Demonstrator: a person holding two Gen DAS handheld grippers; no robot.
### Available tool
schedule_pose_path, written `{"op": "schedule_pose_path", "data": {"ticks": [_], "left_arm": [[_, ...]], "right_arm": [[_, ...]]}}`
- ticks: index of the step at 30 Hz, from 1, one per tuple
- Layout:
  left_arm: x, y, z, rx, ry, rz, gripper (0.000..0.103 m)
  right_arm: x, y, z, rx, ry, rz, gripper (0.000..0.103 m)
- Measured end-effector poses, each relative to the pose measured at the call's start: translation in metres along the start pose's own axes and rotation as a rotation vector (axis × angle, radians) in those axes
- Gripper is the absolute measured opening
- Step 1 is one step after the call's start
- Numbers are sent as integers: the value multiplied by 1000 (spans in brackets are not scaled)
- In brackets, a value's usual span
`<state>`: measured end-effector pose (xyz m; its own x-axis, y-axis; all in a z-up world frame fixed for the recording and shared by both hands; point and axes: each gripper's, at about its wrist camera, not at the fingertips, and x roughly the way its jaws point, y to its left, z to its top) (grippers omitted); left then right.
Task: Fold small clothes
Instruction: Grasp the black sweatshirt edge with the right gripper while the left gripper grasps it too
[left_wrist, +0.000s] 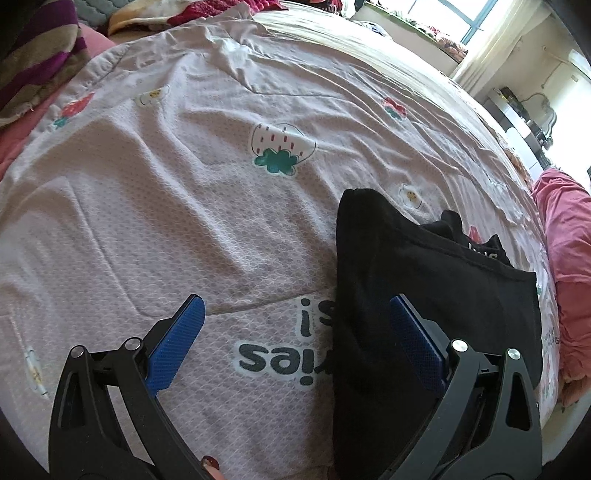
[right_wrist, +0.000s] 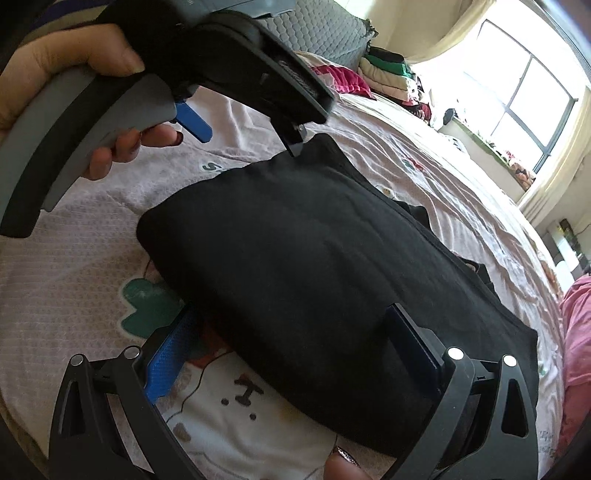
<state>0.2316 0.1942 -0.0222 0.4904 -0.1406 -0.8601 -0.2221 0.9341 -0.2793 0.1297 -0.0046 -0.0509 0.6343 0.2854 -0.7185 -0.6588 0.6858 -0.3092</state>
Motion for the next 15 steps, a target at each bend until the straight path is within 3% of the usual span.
{"op": "schedule_pose_path", "data": {"ticks": [13,15], "left_arm": [[12,-5,4,9,30,1,93],[13,-5,4,5,35,-4,93]], "right_arm": [[17,9,17,-69,-26,-105,98],[12,10,18,-70,-57,-122,93]]}}
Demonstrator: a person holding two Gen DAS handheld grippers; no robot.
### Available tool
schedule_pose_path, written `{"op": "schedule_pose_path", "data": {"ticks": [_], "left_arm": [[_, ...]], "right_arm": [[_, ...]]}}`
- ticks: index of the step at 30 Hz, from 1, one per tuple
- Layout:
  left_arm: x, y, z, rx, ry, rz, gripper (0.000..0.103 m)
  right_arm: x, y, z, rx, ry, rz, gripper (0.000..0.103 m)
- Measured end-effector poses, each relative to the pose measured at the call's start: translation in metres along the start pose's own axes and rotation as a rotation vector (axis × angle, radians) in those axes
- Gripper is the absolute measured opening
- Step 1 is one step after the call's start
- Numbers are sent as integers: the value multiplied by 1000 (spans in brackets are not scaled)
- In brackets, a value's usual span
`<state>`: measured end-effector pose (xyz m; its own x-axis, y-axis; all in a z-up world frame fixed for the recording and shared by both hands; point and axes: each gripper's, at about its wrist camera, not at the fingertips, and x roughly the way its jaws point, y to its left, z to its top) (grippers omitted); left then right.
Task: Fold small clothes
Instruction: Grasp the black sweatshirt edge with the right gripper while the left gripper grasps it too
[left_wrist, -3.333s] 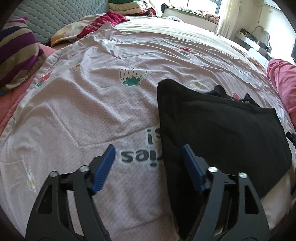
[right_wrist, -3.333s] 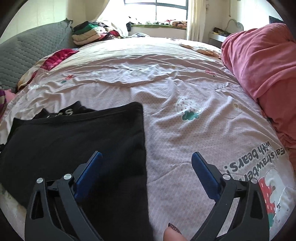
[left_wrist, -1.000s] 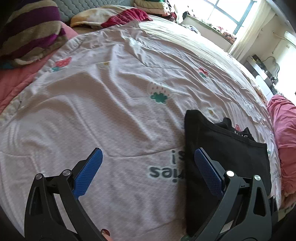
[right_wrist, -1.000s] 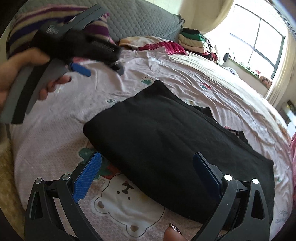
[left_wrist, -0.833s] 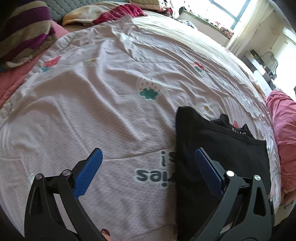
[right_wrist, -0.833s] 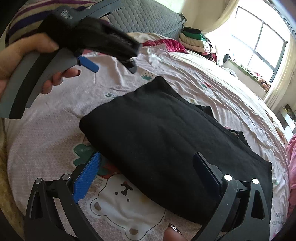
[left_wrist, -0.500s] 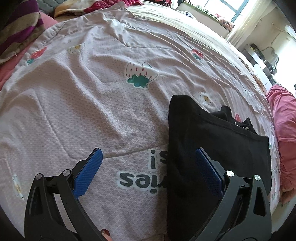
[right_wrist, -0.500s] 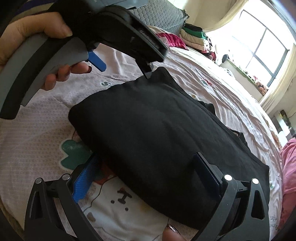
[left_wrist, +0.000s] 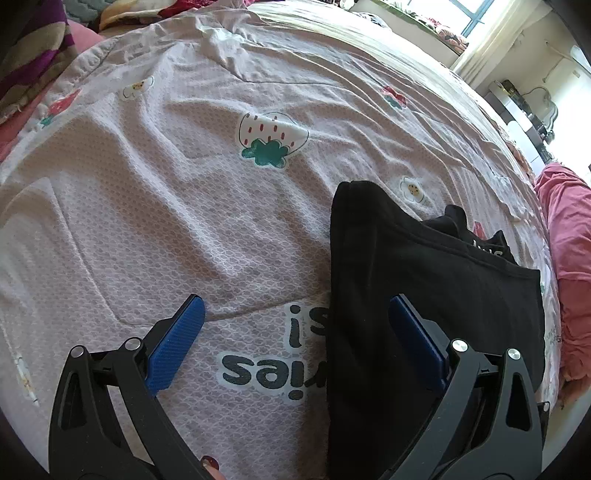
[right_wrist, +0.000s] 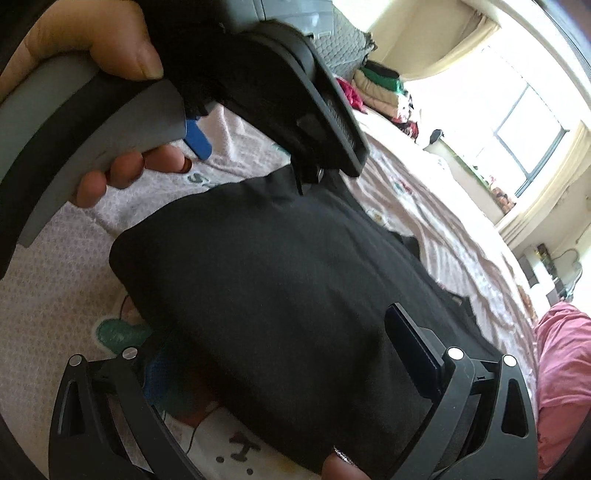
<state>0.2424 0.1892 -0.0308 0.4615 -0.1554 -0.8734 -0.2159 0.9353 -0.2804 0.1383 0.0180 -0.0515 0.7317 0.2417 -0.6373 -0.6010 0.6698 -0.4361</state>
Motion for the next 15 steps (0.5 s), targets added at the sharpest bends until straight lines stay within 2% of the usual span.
{"op": "schedule_pose_path", "data": {"ticks": [1,2,3,5,8,15], "left_arm": [[0,0,0,-2,2,-3,93],[0,0,0,-3,3,-7,93],[0,-1,0,-4,4,-16,93],[-1,-2,0,-8,5,-30,93],[0,-4,0,-13,10,-53,93],[-2,-19,-4,-22,2,-140,93]], "right_arm": [[-4,-2,0,4,-18,14,73],[-7,-3,-1,8,-29,21,59],[-11,-5,-3,11,-47,17,54],[-17,-10,-5,18,-69,20,21],[-26,-22,-8,56,-103,24,14],[-42,-41,-16,109,-163,38,12]]}}
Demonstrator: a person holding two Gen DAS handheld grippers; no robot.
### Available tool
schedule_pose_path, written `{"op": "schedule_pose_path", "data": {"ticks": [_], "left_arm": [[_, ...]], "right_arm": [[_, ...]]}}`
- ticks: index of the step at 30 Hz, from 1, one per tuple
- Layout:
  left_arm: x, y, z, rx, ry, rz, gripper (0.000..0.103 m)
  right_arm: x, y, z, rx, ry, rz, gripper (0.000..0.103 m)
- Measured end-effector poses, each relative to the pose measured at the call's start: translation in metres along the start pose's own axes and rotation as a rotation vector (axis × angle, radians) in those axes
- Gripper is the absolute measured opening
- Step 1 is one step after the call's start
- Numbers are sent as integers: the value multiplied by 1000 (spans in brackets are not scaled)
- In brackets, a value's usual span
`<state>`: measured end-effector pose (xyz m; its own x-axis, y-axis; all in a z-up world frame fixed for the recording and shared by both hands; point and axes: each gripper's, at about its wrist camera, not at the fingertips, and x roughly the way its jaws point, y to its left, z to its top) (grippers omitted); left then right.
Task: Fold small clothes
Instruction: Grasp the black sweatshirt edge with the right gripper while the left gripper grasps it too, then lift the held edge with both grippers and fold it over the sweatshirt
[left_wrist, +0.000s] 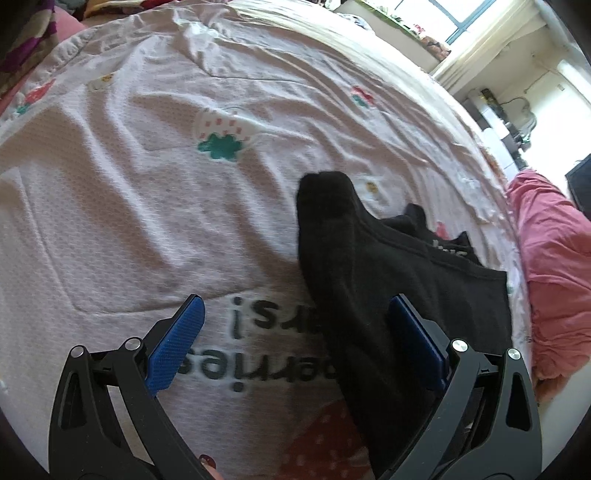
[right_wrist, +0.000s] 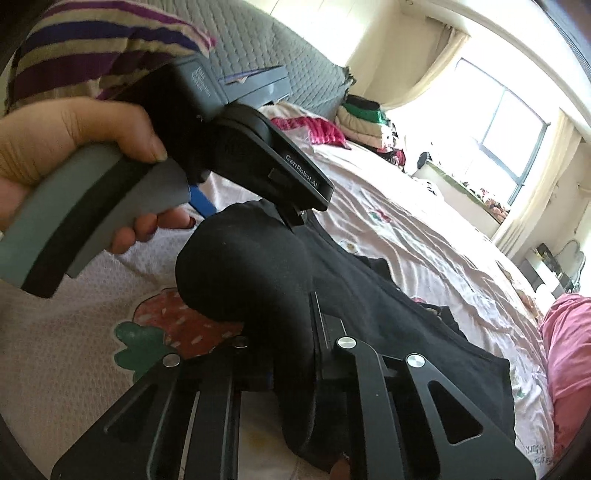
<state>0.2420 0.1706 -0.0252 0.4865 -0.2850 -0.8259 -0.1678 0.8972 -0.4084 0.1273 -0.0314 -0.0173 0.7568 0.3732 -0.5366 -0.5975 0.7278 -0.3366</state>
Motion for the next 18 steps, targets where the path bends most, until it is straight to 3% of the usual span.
{"op": "schedule_pose_path", "data": {"ticks": [3,5,7,9,12,18], "left_arm": [[1,-12,-3,8,-11,-36,88],[2,-20,-5,2,-10,-86,72],[1,-28,-7,1,-11,-132,46],[-2,-37,-10,12,-16,-162,29],[-12,-55,-15,56,-55,-166,23],[-30,-84,-22,96,-108,-184,21]], "right_arm": [[-7,-9,-2,24,-27,-5,12],[-14,-10,-4,29,-40,-17,12],[-19,-15,-6,42,-47,-22,11],[-24,-21,-8,57,-54,-30,11],[-32,-25,-13,73,-68,-51,10],[-53,-44,-23,167,-95,-80,9]]}}
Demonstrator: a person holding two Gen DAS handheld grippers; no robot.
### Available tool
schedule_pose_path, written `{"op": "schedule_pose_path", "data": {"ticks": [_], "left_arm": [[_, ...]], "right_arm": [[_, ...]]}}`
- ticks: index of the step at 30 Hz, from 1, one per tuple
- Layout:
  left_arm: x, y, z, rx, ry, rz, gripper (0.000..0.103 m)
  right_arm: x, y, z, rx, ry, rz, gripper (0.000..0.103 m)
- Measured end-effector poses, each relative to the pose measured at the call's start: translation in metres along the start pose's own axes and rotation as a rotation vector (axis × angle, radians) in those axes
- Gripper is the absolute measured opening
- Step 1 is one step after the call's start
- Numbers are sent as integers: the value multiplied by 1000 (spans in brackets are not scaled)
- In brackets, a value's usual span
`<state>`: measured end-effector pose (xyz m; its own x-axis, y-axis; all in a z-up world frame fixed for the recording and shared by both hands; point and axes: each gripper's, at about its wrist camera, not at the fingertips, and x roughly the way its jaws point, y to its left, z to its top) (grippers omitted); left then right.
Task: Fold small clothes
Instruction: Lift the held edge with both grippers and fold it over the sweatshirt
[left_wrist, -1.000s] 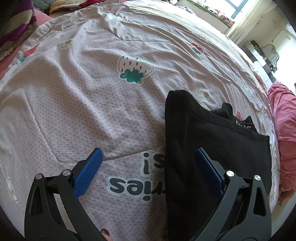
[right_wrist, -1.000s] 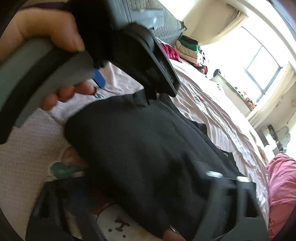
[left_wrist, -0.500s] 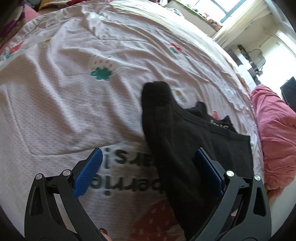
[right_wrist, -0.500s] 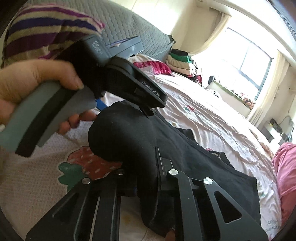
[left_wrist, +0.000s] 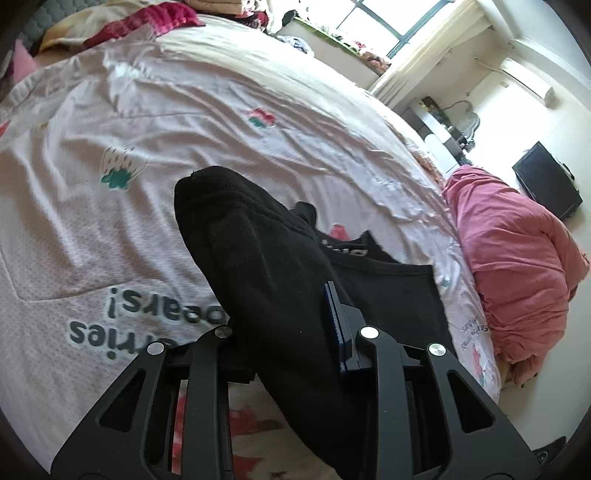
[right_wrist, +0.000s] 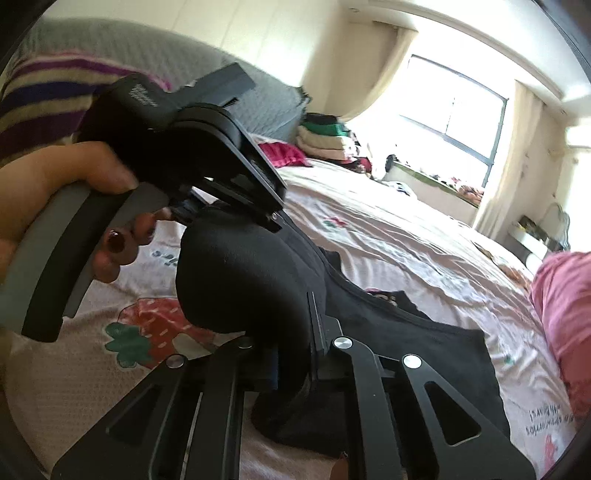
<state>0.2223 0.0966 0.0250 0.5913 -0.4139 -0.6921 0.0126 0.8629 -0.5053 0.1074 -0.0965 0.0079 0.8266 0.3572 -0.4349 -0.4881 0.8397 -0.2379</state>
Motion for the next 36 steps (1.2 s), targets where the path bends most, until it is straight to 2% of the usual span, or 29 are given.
{"op": "schedule_pose_path", "data": {"ticks": [6,18,24,36], "left_arm": [[5,-38,4,14,8,-2,21],[34,-139,4,151,67,56,21],[58,-166,-3,188,113,77,21],[98,-194,-13,238,183,141,21]], "right_arm": [[-12,-29,-4,89,2,-15,9],[-43,-102,-28,327,-4,-47,9],[-50,-126,-45,415,17,-37,8],[-42,-154,-74,526,69,-19,9]]}}
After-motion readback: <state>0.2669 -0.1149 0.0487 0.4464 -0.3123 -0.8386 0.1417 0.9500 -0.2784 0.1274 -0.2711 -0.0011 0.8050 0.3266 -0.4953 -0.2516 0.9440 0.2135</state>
